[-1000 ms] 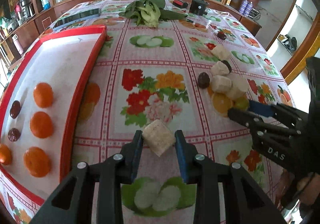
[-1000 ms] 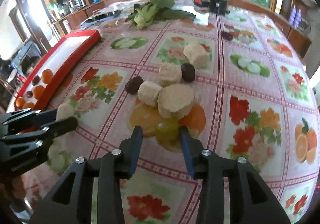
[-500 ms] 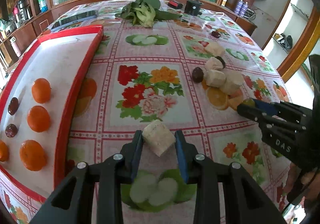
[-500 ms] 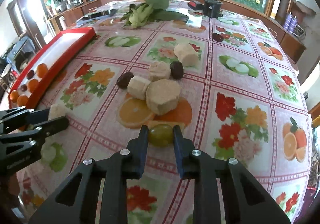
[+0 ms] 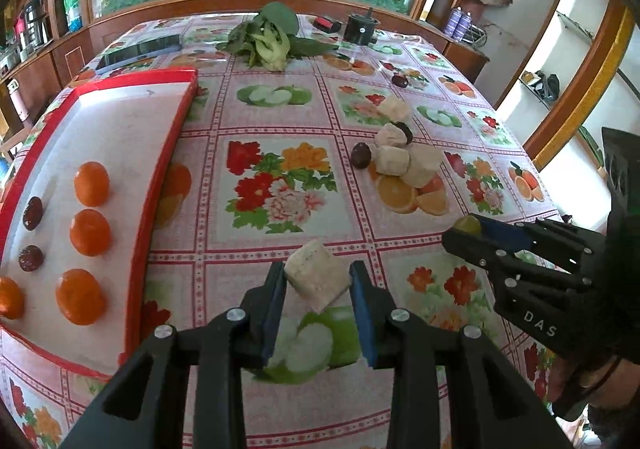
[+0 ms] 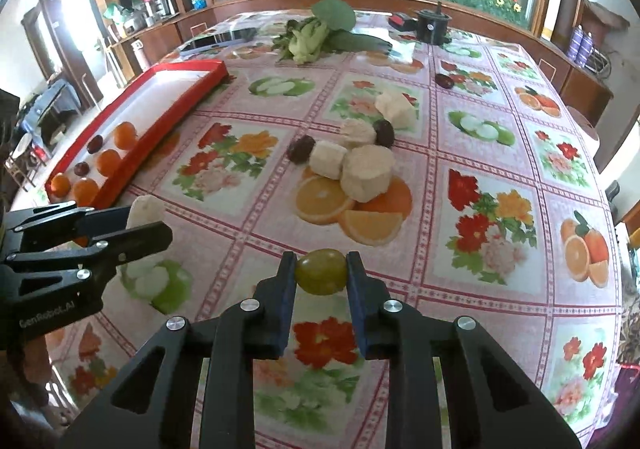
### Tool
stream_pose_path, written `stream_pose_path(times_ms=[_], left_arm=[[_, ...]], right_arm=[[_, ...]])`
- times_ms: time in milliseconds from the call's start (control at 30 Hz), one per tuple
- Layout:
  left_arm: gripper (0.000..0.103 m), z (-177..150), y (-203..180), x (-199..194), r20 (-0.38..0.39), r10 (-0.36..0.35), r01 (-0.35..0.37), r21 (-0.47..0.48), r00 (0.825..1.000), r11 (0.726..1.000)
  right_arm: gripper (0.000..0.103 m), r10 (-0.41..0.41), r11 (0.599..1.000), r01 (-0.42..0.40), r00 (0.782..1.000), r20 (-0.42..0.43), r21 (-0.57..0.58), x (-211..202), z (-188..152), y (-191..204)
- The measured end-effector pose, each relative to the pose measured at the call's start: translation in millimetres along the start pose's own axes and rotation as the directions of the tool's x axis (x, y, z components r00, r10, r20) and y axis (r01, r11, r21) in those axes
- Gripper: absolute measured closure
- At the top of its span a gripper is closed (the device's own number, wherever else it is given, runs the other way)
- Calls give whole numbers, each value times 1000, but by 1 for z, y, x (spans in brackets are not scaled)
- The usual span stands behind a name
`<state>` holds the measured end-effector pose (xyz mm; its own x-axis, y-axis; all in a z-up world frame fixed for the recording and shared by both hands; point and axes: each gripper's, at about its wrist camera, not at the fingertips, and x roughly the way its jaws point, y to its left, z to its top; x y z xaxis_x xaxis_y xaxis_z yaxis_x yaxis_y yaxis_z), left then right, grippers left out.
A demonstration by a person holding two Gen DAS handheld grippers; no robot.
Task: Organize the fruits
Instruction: 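Grasp the small green fruit with the right gripper while the left gripper holds the cube, then carry the cube and green fruit into the tray and open both grippers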
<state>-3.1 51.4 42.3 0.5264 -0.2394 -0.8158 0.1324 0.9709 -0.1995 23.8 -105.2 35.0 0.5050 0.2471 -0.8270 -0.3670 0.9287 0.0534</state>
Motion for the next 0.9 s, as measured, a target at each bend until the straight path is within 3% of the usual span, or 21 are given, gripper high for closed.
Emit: stream_pose_path(times_ms=[400,900], left_arm=[[68,6,47,-33,59,22,-19,-41,998,999],[68,31,152,-57,102,159,-143,-149,982,978]], right_arm=[[79,52,995,-50,999,15,-81,10,28,57],[79,125,959,-113,992,32,-260,36,79,155]])
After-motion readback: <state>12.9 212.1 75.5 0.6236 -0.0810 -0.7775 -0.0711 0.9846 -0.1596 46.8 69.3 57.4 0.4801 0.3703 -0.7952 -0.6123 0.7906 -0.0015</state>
